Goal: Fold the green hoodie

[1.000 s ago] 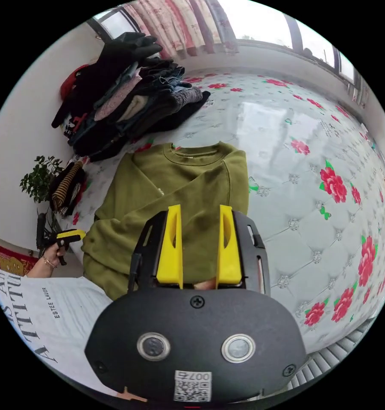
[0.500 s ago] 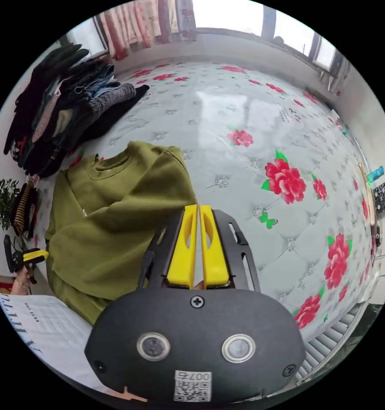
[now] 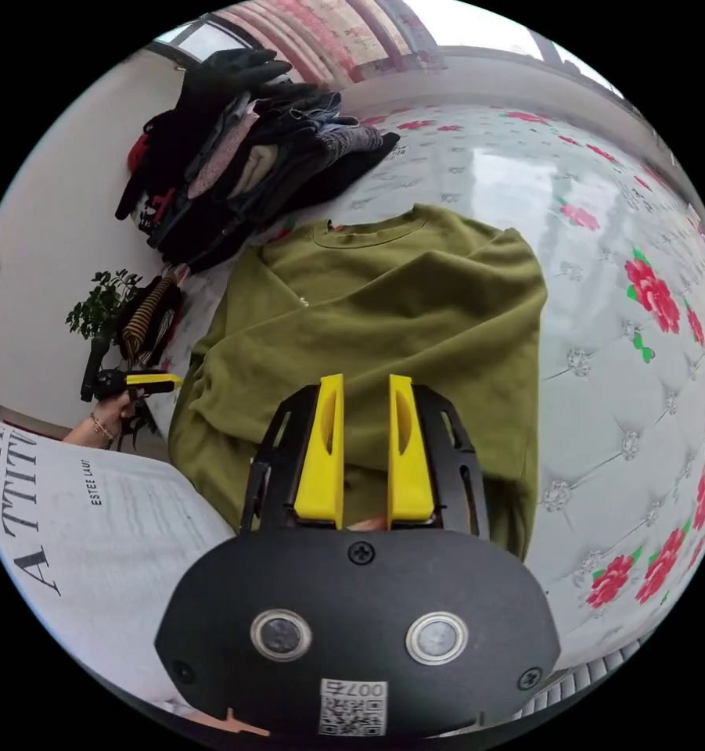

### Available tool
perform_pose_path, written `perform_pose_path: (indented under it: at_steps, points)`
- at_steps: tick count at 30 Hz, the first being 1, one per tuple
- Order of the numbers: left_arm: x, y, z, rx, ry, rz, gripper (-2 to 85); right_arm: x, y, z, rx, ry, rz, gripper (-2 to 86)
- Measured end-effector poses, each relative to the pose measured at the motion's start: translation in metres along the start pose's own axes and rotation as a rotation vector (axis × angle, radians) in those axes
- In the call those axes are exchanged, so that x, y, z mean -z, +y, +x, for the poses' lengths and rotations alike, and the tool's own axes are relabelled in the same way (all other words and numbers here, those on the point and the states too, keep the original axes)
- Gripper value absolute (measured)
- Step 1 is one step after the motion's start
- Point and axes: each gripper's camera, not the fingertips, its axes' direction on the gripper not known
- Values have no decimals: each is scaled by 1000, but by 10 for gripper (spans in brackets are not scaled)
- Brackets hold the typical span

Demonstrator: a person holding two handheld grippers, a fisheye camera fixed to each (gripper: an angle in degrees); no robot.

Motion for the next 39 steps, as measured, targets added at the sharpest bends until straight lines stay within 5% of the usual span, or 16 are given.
perform_pose_path:
  at_steps: [7, 19, 25, 29, 34, 39]
  points:
    - [8, 53, -12, 79, 70, 92, -2, 28, 62, -14, -1, 54, -16, 81]
    - [-33, 157, -34, 213, 240, 0, 134, 89, 232, 72, -434, 172, -88, 128]
    - [-45, 154, -7, 105, 76, -100, 107, 54, 246, 73, -438, 49, -237, 111]
    - [-40, 144, -5, -33, 163, -126, 19, 58, 231, 82, -401, 67, -329, 74]
    - [-8, 123, -42, -23, 476, -12, 1, 114, 198, 89, -284, -181, -132, 15]
    - [36, 99, -91, 189, 655, 343, 18, 175, 148, 87, -200, -232, 206, 10]
